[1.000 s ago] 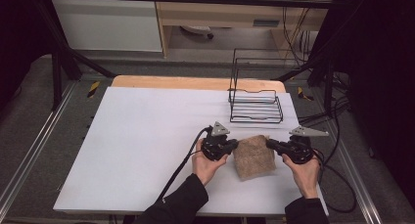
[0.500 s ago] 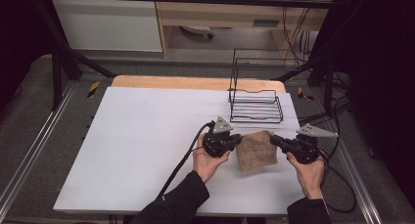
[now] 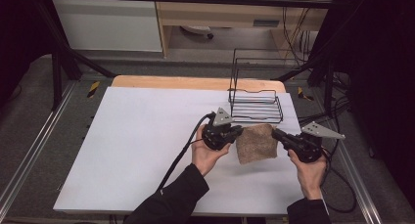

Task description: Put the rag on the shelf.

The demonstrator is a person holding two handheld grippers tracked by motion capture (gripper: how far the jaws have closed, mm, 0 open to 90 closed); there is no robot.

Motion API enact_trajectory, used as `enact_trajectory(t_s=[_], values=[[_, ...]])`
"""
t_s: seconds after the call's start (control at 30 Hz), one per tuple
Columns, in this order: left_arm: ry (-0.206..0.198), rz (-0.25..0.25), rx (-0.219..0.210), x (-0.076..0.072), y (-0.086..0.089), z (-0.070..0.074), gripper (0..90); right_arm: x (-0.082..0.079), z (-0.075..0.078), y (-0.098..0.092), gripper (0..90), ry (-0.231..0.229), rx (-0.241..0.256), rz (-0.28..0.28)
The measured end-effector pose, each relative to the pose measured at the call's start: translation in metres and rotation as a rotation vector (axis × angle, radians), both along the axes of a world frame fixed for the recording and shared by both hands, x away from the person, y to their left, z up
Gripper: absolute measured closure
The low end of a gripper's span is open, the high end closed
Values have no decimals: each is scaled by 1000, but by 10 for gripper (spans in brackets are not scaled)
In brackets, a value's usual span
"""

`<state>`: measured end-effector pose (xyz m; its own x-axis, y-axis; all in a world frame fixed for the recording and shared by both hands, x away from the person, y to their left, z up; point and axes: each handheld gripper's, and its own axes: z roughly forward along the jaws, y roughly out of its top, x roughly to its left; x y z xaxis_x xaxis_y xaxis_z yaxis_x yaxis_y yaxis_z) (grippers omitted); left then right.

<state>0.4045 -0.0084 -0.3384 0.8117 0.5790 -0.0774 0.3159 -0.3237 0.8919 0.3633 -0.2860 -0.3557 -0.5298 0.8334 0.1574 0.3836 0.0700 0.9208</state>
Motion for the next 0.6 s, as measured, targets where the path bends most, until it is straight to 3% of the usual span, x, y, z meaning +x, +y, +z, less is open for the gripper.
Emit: enact_trajectory(t_s=[0.6], values=[[-82,-19,20,9,-1,45,858,-1,26,4,871,-111,55,-60]])
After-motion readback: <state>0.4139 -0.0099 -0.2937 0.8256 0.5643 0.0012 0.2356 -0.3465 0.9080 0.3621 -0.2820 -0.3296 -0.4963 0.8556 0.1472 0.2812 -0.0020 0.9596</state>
